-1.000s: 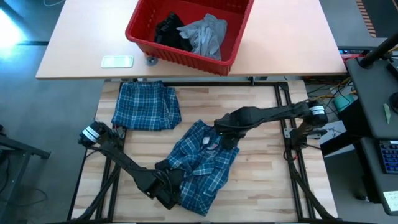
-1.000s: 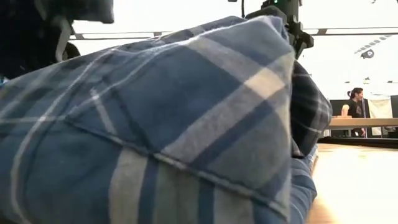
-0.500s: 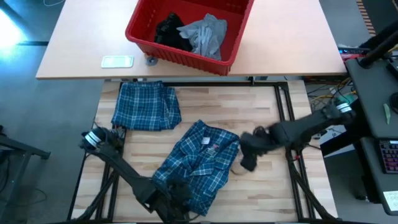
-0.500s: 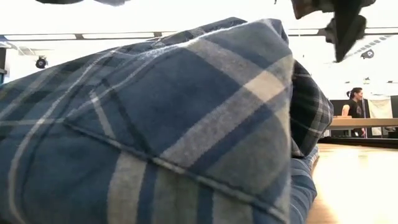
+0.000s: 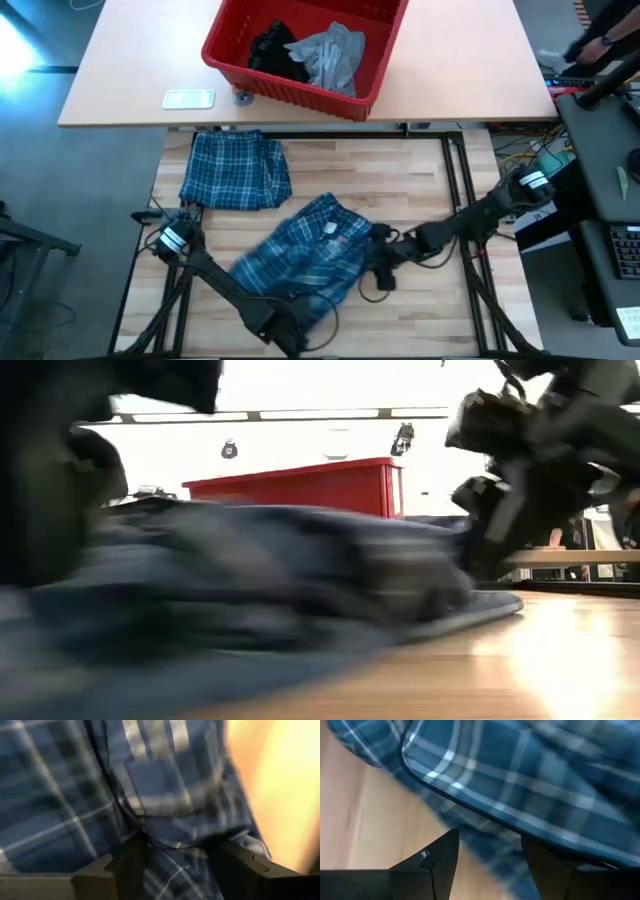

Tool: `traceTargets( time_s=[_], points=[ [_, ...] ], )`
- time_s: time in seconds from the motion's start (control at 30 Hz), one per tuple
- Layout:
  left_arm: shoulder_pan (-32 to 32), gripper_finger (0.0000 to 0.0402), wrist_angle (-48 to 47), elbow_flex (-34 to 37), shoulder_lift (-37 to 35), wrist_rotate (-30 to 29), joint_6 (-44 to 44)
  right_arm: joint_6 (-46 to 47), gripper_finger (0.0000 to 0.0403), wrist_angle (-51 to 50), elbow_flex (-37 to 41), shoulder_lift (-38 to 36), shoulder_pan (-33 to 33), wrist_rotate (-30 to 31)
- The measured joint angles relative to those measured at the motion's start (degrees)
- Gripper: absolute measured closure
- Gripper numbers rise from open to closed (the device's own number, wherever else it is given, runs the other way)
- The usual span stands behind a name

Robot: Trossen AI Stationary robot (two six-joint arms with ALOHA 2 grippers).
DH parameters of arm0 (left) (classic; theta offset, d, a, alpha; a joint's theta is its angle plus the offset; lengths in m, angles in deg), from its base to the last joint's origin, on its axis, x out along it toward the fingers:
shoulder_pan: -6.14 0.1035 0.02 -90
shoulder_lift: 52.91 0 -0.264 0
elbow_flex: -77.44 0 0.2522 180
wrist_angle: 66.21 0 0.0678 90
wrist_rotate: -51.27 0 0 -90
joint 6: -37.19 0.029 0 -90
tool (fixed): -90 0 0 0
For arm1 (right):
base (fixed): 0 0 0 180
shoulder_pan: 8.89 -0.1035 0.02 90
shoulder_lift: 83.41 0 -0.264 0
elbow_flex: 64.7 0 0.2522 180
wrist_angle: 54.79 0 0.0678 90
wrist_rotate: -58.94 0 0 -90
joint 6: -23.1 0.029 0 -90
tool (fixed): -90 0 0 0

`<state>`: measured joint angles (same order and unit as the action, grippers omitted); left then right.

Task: Fold Laundry from Bin
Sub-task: Fold the blue patterned long sleeve shirt

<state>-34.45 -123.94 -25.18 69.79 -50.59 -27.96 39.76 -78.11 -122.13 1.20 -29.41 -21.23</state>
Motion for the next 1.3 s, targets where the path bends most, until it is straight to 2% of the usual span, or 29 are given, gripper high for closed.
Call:
traceTargets(
  time_s=[0.1,0.2,0.37,0.47,0.53,0.7,0.87,1.0,1.1,1.3],
  points=[
    [-0.41,0.0201,-15.05,0.48,-2.07,2.10,5.43,-2.69,0.0193,1.10,-2.87,1.11,3.82,3.47],
    [-0.16,0.0201,-23.62,0.55,-6.59,2.41,8.60,-4.21,0.0193,0.79,-5.42,0.49,7.21,5.62],
    [-0.92,0.0201,-22.04,0.66,-13.92,0.55,3.16,-4.19,0.0193,-0.90,-7.81,-3.32,9.92,1.76],
    [-3.78,0.0201,-19.79,0.37,-16.56,0.40,-2.80,-6.93,0.0193,-2.94,-6.55,-4.91,7.86,-2.37],
    [-6.16,0.0201,-17.57,0.37,-16.72,-0.55,-7.15,-9.80,0.0193,-3.43,-4.72,-5.09,5.61,-2.76],
    [-11.15,0.0201,-11.89,0.37,-12.64,-12.37,-15.75,-23.20,0.0193,-1.21,-1.07,-2.27,-0.49,0.71],
    [-11.85,0.0201,-15.16,-2.43,-4.78,-20.30,-11.16,-26.26,0.0191,0.09,-2.17,0.80,-3.86,5.75],
    [-10.87,0.0201,-29.09,-7.05,1.24,-19.78,-22.56,-21.92,0.0191,0.20,-3.36,1.66,-4.60,8.20],
    [-10.87,0.0201,-36.75,-10.88,4.39,-20.40,-28.50,-22.97,0.0191,0.83,-3.46,2.29,-5.01,8.67],
    [-10.68,0.0206,-40.94,-16.95,9.75,-16.44,-21.09,-33.75,0.0191,9.85,-3.49,8.86,-4.56,9.73]
  ],
)
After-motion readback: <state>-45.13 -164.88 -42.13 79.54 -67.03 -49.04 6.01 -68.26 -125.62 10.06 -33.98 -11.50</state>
